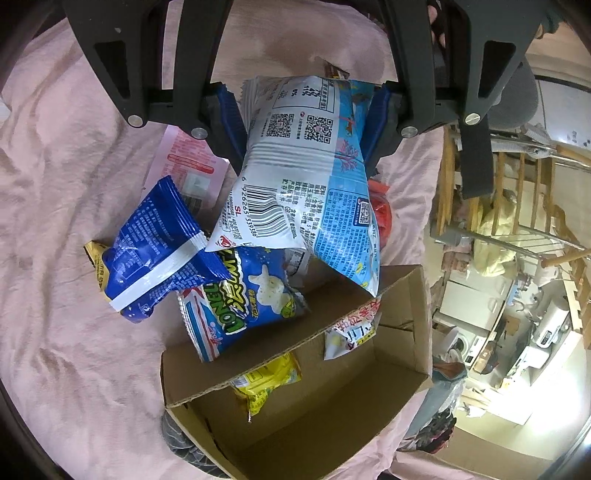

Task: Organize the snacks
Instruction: 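Grasp the light-blue bag with the right gripper while the left grasps a blue bar, then carry both items over the box and open both grippers to drop them, then withdraw both tools and lower the left gripper toward a brown chocolate bar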

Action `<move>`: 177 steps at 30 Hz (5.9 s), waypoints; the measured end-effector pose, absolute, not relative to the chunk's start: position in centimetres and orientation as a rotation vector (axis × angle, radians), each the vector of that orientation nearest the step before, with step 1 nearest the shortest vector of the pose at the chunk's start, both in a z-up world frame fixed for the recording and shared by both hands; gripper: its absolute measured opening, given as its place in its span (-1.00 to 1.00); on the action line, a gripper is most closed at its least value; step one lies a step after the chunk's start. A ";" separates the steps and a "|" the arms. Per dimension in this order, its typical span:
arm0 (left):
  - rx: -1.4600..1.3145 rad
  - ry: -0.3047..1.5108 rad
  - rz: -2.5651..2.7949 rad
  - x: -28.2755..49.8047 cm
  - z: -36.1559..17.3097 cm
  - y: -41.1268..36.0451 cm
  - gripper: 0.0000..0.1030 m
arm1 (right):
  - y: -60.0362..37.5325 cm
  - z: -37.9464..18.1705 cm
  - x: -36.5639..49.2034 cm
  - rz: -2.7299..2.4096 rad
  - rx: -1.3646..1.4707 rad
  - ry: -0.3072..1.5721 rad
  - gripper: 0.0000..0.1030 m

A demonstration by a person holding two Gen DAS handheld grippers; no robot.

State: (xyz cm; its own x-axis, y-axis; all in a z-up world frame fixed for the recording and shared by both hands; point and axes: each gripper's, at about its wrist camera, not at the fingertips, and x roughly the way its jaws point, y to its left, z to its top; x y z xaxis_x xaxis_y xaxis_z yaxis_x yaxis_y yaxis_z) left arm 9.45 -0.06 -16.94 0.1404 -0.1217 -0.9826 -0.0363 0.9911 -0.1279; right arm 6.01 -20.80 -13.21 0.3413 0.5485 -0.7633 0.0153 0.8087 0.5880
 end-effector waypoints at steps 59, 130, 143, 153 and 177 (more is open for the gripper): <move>-0.055 0.905 -0.106 17.5 3.2 -0.7 -0.70 | -22.7 0.5 11.0 0.350 0.370 0.814 0.13; -0.033 0.923 -0.183 27.1 -2.9 -5.4 0.46 | -22.0 -4.8 22.2 0.260 0.223 0.854 0.70; -0.060 0.824 -0.189 23.1 0.9 -3.4 0.63 | -23.0 -2.8 17.5 0.255 0.283 0.815 0.73; -0.062 0.821 -0.178 18.0 1.3 -2.5 0.76 | -23.8 -3.5 11.8 0.243 0.320 0.835 0.85; -0.053 1.011 -0.091 11.9 -4.9 -1.8 0.76 | -26.7 -7.0 6.8 0.145 0.335 0.949 0.85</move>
